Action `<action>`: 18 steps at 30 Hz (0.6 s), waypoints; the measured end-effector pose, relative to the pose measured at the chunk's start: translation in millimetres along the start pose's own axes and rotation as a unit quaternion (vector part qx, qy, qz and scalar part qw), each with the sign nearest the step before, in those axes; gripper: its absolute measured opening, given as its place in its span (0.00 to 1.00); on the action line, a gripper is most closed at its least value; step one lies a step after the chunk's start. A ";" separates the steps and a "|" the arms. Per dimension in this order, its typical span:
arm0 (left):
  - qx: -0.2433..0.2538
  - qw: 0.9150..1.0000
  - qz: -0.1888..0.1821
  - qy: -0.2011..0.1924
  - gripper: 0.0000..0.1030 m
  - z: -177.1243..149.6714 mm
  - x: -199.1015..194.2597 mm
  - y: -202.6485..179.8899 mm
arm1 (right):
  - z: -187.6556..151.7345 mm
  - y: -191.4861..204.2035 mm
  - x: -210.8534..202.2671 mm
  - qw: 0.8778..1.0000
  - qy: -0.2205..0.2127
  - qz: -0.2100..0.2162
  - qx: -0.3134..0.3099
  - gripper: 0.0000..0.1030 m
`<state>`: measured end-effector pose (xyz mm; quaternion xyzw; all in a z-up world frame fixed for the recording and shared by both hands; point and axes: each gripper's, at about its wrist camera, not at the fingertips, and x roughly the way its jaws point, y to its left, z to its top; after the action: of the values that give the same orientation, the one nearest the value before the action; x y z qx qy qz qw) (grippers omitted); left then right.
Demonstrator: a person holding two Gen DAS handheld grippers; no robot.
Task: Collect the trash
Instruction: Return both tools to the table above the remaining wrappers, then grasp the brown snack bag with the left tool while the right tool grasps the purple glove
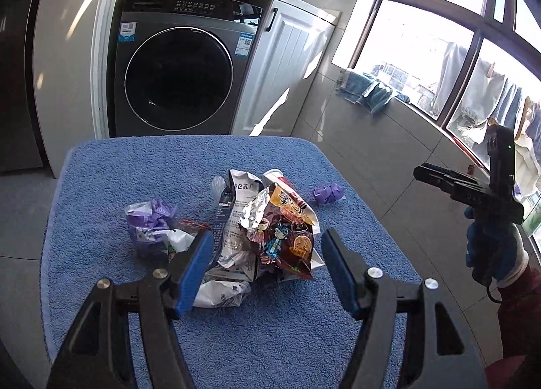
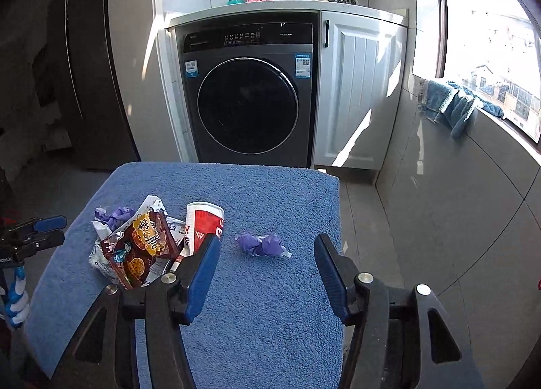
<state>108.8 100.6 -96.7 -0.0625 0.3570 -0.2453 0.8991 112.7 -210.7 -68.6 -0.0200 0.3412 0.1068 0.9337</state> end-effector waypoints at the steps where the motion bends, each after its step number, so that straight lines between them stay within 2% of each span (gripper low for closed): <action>1: 0.009 1.000 -0.003 0.006 0.63 2.5 9.3 -5.8 | -1.0 -2.0 8.7 1.000 0.007 0.003 0.000 0.58; 5: 0.043 0.999 -0.002 0.030 0.63 11.0 45.6 -27.3 | -7.3 -9.8 42.0 0.999 0.032 0.011 -0.002 0.60; 10: 0.067 0.996 0.019 0.061 0.63 13.2 80.5 -41.8 | -13.0 -18.5 80.1 0.998 0.053 0.034 -0.003 0.66; 14: 0.080 0.992 0.039 0.084 0.63 8.1 96.8 -46.1 | -16.3 -22.5 108.6 0.996 0.068 0.056 0.000 0.71; 18: 0.065 0.993 0.052 0.084 0.63 7.0 98.3 -41.6 | -18.8 -26.7 134.7 0.995 0.079 0.065 0.008 0.75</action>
<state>158.4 16.2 -139.7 0.0355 0.4175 -0.2252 0.8796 206.8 -213.8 -170.4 0.0011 0.4152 0.1625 0.8951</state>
